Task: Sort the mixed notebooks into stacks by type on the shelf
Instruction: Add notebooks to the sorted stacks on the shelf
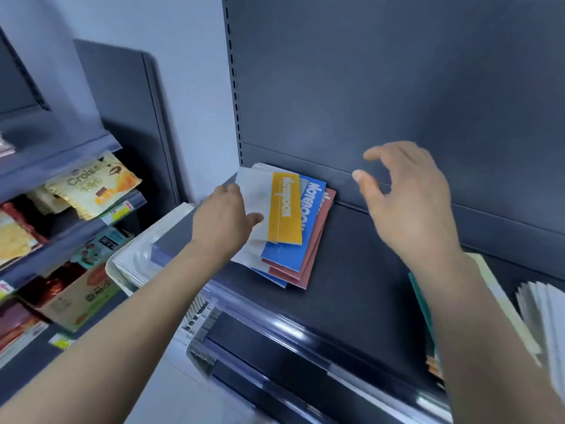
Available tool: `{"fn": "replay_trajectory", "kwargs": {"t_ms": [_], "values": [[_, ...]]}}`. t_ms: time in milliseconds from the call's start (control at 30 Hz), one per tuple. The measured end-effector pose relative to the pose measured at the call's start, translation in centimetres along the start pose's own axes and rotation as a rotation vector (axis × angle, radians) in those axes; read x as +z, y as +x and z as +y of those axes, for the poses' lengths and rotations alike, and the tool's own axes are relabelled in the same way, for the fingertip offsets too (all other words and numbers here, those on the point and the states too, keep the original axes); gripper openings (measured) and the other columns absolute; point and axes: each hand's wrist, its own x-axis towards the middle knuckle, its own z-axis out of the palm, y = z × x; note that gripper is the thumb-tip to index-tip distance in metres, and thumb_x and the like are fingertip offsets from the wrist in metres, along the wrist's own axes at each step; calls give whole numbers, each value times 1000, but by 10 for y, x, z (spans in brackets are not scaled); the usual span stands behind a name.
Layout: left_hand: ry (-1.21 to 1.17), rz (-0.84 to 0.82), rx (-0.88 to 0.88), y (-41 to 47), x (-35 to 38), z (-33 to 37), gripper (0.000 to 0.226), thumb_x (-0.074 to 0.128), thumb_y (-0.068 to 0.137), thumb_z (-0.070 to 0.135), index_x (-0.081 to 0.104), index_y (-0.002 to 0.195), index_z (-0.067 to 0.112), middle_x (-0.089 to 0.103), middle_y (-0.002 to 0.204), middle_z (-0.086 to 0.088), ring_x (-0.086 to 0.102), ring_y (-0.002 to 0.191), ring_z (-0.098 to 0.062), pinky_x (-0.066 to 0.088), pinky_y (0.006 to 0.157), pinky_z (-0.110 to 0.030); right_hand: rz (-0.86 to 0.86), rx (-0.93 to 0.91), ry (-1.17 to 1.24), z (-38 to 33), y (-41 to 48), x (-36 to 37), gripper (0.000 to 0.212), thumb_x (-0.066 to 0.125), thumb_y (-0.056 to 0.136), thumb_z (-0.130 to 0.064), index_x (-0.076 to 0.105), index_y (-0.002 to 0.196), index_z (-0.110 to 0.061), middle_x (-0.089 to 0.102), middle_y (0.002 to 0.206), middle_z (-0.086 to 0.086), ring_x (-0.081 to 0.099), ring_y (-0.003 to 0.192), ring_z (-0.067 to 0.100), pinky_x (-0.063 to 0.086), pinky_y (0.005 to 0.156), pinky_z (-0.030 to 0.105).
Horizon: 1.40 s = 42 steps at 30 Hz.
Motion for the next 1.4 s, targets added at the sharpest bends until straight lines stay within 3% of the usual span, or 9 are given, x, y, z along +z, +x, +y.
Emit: {"fn": "replay_trajectory", "kwargs": {"t_ms": [267,467,600,767,900,967,1133,1267,1400], "values": [[9,-308,3,51,24,-29,66,66,80,50,47,119,0,47,120,-15,57,100,-30,39,69,-33,-53,180,-56,-40,5,46,24,59,89,-19,62,111,-8,60,114,7,53,104,26,40,88,34],[-80,-417,28,64,30,-24,67,72,80,34,39,126,-4,45,123,-19,53,108,-36,46,83,-39,-114,244,-85,-53,7,62,21,60,89,-19,63,105,-7,60,107,8,55,98,27,45,87,39],[-221,-327,-15,72,29,-40,25,53,89,8,46,110,-3,58,110,-18,56,95,-33,39,66,-34,-134,268,-83,-56,11,65,22,59,89,-20,62,107,-8,60,107,8,55,98,26,44,85,36],[-409,-131,-176,78,3,-82,20,42,92,3,37,110,-4,55,113,-27,52,104,-42,34,73,-36,-323,376,-10,-58,21,105,20,56,90,-23,59,104,-8,59,100,9,56,91,27,43,74,32],[-527,-36,-176,77,-15,-115,12,41,91,2,34,100,7,51,89,-11,47,82,-30,32,63,-32,-530,536,73,-66,26,149,24,57,88,-31,53,94,-9,54,94,5,50,78,21,36,57,27],[-568,-14,-157,74,-19,-129,12,40,91,1,35,101,5,49,75,-3,47,77,-29,32,56,-32,-550,595,78,-69,28,170,30,59,85,-37,49,92,-9,56,104,11,52,90,26,39,63,30],[-605,30,-140,71,-28,-152,16,41,94,5,38,109,3,47,72,0,53,72,-32,42,63,-39,-560,688,-110,-84,39,199,62,60,82,-51,48,122,-4,39,129,20,35,120,36,36,94,41],[-625,41,-130,73,-34,-158,13,41,94,6,38,107,5,48,73,-1,54,72,-31,45,62,-43,-556,726,-100,-91,48,211,54,63,83,-40,48,123,-6,40,129,20,38,118,35,37,95,42],[-653,18,-129,73,-34,-154,13,42,94,6,39,106,5,47,74,2,54,76,-32,49,71,-48,-569,873,32,-84,56,213,53,72,70,-32,51,113,-9,58,111,11,55,104,31,48,85,36]]}}
